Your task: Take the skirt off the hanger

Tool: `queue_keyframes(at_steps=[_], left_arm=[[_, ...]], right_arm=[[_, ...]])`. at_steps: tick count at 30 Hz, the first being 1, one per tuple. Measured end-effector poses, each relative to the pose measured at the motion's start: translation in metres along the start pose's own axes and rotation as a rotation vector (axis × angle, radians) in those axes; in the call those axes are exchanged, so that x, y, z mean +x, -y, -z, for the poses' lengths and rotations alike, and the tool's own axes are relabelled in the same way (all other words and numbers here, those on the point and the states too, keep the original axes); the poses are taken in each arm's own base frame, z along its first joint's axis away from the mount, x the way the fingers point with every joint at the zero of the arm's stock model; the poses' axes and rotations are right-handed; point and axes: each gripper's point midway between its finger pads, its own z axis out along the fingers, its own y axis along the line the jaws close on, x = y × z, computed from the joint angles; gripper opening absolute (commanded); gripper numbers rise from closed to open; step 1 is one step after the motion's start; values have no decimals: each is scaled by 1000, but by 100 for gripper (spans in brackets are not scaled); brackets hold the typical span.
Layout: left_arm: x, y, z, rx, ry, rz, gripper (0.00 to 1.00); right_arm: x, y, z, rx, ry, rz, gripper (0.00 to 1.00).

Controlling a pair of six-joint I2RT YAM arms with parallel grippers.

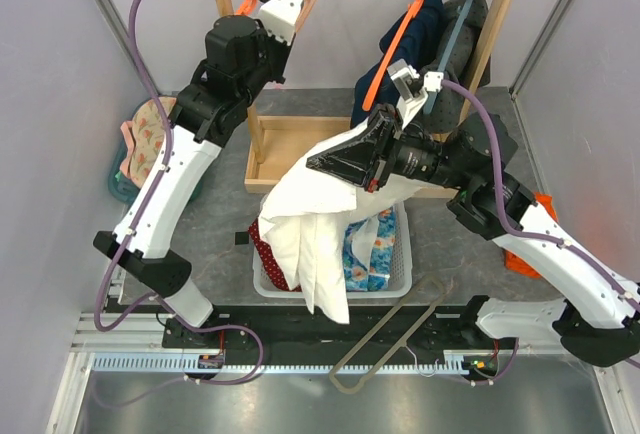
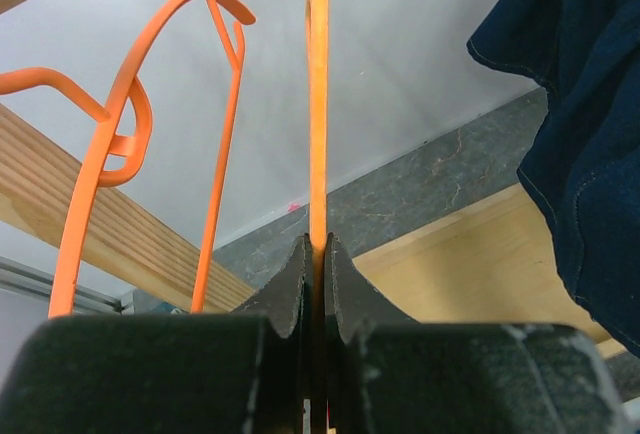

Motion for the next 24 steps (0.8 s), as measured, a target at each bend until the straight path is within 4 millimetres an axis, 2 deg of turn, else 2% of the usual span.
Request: queue_keyframes(at_steps=[6,10,13,15,18,21,24], left_arm=[[4,-1,-10,-2,-14,2,2],[3,0,-14,9,-9,5,2],[3,1,-16,14,-8,9,2],[3,1,-17,19,-7,15,2],[3,-1,-18,21,-6,28,2],[5,-3,-18,25,-6,51,2],[7,-5,-19,31,-9,79,2]], right_arm=[[13,14,7,53,3,-14,0],[44,44,10,135,-33,-58,0],[83,79,14,219,-89,-108,0],[118,105,20,286,-145,-150,0],[182,149,37,408,-251,-219,0],[232,180,55,504,-340,-268,0],[268,201,72,586,-409,-302,0]])
